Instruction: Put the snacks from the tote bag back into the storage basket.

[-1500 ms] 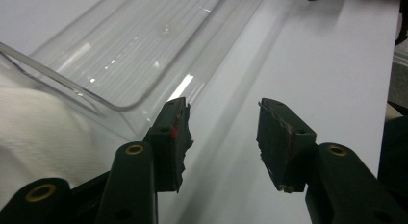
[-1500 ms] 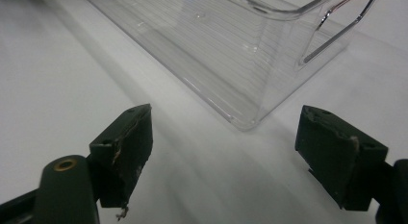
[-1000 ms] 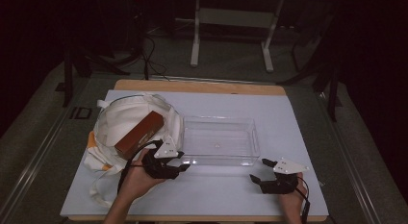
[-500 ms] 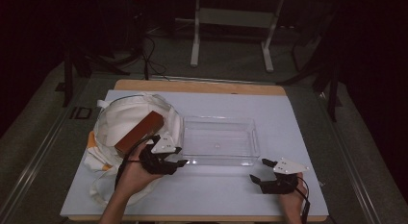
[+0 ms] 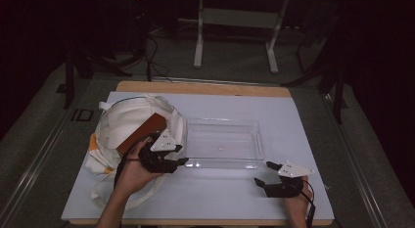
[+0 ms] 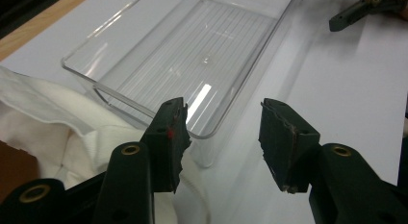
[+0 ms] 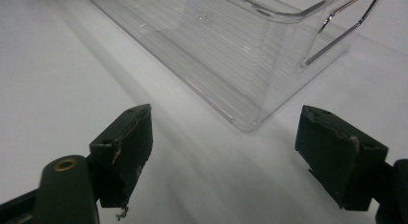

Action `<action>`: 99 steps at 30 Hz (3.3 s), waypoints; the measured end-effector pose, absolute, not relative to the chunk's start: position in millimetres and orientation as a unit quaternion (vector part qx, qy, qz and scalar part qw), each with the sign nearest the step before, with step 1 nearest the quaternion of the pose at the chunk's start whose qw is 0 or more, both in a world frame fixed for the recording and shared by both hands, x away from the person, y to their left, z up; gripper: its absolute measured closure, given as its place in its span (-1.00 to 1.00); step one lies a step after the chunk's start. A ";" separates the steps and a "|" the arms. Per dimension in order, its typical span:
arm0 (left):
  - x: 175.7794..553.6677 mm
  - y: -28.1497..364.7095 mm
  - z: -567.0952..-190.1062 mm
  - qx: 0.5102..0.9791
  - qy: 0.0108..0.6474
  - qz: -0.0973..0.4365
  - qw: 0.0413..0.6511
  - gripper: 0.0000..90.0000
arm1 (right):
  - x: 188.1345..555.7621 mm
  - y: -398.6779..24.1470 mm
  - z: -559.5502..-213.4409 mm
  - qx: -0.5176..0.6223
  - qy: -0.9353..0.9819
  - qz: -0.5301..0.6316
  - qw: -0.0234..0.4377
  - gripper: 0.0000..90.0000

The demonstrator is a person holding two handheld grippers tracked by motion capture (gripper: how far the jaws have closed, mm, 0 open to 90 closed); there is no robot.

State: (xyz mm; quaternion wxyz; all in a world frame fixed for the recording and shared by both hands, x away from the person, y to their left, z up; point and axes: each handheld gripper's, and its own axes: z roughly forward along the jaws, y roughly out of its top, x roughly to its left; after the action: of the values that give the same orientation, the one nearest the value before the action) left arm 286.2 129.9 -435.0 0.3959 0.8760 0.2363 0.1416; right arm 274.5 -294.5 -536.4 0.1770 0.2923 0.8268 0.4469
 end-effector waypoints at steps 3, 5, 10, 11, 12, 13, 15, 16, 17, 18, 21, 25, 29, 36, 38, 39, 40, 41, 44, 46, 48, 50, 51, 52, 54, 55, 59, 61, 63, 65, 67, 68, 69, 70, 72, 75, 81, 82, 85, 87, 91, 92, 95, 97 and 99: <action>286.8 132.8 -432.1 0.876 0.236 0.146 0.395 0.15 | 274.5 -294.5 -536.4 0.292 0.827 0.447 0.177 -0.54; 287.2 134.8 -430.5 0.874 0.238 0.149 0.396 0.15 | 274.4 -294.4 -536.3 0.293 0.826 0.447 0.176 -0.54; 288.3 140.7 -427.2 0.873 0.239 0.153 0.396 0.15 | 274.3 -294.3 -536.3 0.293 0.827 0.447 0.176 -0.54; 288.5 141.8 -426.5 0.873 0.240 0.154 0.396 0.15 | 274.4 -294.4 -536.2 0.293 0.827 0.446 0.176 -0.54; 288.6 142.6 -426.1 0.873 0.241 0.154 0.396 0.15 | 274.3 -294.4 -536.2 0.294 0.827 0.447 0.175 -0.54; 289.0 143.7 -425.5 0.872 0.241 0.156 0.395 0.15 | 274.4 -294.5 -536.2 0.293 0.827 0.447 0.176 -0.54; 289.7 146.0 -424.1 0.872 0.242 0.157 0.396 0.15 | 274.4 -294.4 -536.3 0.292 0.827 0.447 0.176 -0.54; 289.7 146.0 -424.1 0.872 0.242 0.157 0.396 0.15 | 274.5 -294.5 -536.3 0.292 0.827 0.447 0.177 -0.54; 290.5 148.2 -422.6 0.872 0.243 0.158 0.394 0.15 | 274.6 -294.5 -536.3 0.292 0.827 0.447 0.177 -0.54; 291.0 149.1 -422.1 0.873 0.242 0.159 0.394 0.15 | 274.7 -294.6 -536.3 0.291 0.827 0.447 0.178 -0.54; 292.3 152.3 -420.7 0.872 0.245 0.160 0.393 0.15 | 274.5 -294.5 -536.3 0.291 0.827 0.447 0.177 -0.54; 293.8 156.5 -419.7 0.872 0.248 0.163 0.390 0.15 | 274.5 -294.6 -536.3 0.291 0.827 0.447 0.177 -0.54; 295.2 160.2 -418.7 0.872 0.248 0.165 0.388 0.15 | 274.6 -294.7 -536.3 0.290 0.827 0.447 0.178 -0.54; 299.6 164.7 -415.4 0.876 0.244 0.171 0.379 0.15 | 274.7 -294.7 -536.3 0.290 0.827 0.447 0.177 -0.54; 301.0 165.8 -413.9 0.877 0.244 0.172 0.377 0.15 | 274.6 -294.7 -536.3 0.290 0.827 0.448 0.178 -0.54; 301.8 166.4 -413.2 0.876 0.244 0.173 0.378 0.15 | 274.5 -294.7 -536.3 0.290 0.827 0.448 0.177 -0.54; 302.2 166.7 -412.6 0.877 0.243 0.174 0.377 0.15 | 274.5 -294.7 -536.3 0.290 0.827 0.448 0.177 -0.54; 302.9 167.2 -411.8 0.877 0.242 0.175 0.377 0.15 | 274.6 -294.7 -536.3 0.290 0.827 0.448 0.177 -0.54; 304.5 168.1 -410.2 0.878 0.240 0.178 0.374 0.15 | 274.7 -294.8 -536.3 0.289 0.827 0.448 0.178 -0.54; 305.4 168.8 -409.3 0.878 0.238 0.181 0.373 0.14 | 274.6 -294.8 -536.2 0.290 0.827 0.448 0.178 -0.54; 306.3 169.8 -408.3 0.879 0.238 0.181 0.372 0.14 | 274.5 -294.9 -536.2 0.289 0.827 0.448 0.177 -0.54; 307.3 170.8 -407.5 0.879 0.237 0.183 0.371 0.14 | 274.5 -295.0 -536.2 0.289 0.827 0.448 0.177 -0.54; 307.7 171.3 -407.3 0.879 0.237 0.184 0.371 0.14 | 274.5 -295.0 -536.1 0.289 0.827 0.449 0.177 -0.54; 308.5 172.1 -406.9 0.879 0.235 0.185 0.370 0.14 | 274.5 -295.1 -536.1 0.289 0.827 0.449 0.177 -0.54; 309.5 173.2 -406.6 0.880 0.235 0.186 0.369 0.14 | 274.5 -295.1 -536.1 0.289 0.826 0.449 0.177 -0.54; 310.0 173.8 -406.3 0.880 0.236 0.186 0.368 0.14 | 274.5 -295.2 -536.1 0.289 0.827 0.449 0.177 -0.54; 312.1 177.0 -405.4 0.881 0.236 0.190 0.365 0.14 | 274.4 -295.4 -536.0 0.289 0.826 0.450 0.177 -0.54; 313.2 178.9 -405.0 0.881 0.235 0.191 0.363 0.14 | 274.3 -295.4 -536.0 0.289 0.826 0.450 0.177 -0.54; 314.4 180.6 -404.9 0.881 0.236 0.191 0.362 0.14 | 274.3 -295.4 -536.0 0.289 0.826 0.450 0.177 -0.54; 316.0 182.7 -405.2 0.881 0.237 0.193 0.360 0.14 | 274.3 -295.4 -536.1 0.288 0.826 0.450 0.178 -0.54; 317.7 184.7 -405.8 0.881 0.240 0.192 0.360 0.14 | 274.2 -295.4 -536.0 0.289 0.826 0.450 0.178 -0.54; 318.9 185.9 -406.5 0.880 0.242 0.192 0.360 0.14 | 274.2 -295.4 -536.1 0.289 0.826 0.451 0.177 -0.54; 320.3 187.6 -407.4 0.880 0.242 0.191 0.361 0.13 | 274.3 -295.4 -536.1 0.289 0.826 0.450 0.177 -0.54; 321.5 189.1 -408.1 0.880 0.241 0.190 0.362 0.13 | 274.2 -295.3 -536.1 0.288 0.826 0.451 0.178 -0.54; 323.1 191.7 -409.0 0.880 0.240 0.195 0.362 0.13 | 274.2 -295.4 -536.1 0.289 0.826 0.451 0.177 -0.54; 324.5 194.4 -408.9 0.879 0.241 0.194 0.364 0.13 | 274.3 -295.4 -536.1 0.289 0.826 0.451 0.177 -0.54; 328.2 199.0 -407.2 0.880 0.241 0.194 0.360 0.13 | 274.2 -295.3 -536.1 0.288 0.826 0.450 0.178 -0.54; 329.0 199.8 -407.2 0.881 0.242 0.194 0.357 0.12 | 274.2 -295.3 -536.1 0.288 0.826 0.450 0.178 -0.54; 331.0 201.0 -408.5 0.883 0.243 0.192 0.353 0.12 | 274.2 -295.3 -536.1 0.288 0.826 0.450 0.177 -0.54; 333.1 201.4 -410.9 0.885 0.244 0.189 0.350 0.12 | 274.1 -295.3 -536.1 0.288 0.826 0.450 0.177 -0.54; 338.3 202.2 -416.0 0.889 0.245 0.183 0.340 0.11 | 274.1 -295.3 -536.1 0.288 0.826 0.451 0.178 -0.54; 339.4 202.4 -417.0 0.889 0.246 0.183 0.340 0.11 | 274.1 -295.3 -536.1 0.288 0.826 0.451 0.178 -0.54; 341.2 202.8 -418.2 0.890 0.246 0.182 0.337 0.11 | 274.1 -295.3 -536.1 0.288 0.826 0.451 0.178 -0.54; 342.1 203.1 -418.5 0.892 0.245 0.183 0.333 0.11 | 274.1 -295.3 -536.1 0.288 0.826 0.451 0.177 -0.54; 343.3 203.6 -419.1 0.893 0.246 0.183 0.328 0.10 | 274.1 -295.3 -536.1 0.288 0.826 0.451 0.177 -0.54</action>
State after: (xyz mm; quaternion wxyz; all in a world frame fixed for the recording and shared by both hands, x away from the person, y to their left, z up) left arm 343.3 203.6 -419.1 0.3284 0.8934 0.2459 0.1830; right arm 274.1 -295.3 -536.1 0.1775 0.2878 0.8261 0.4509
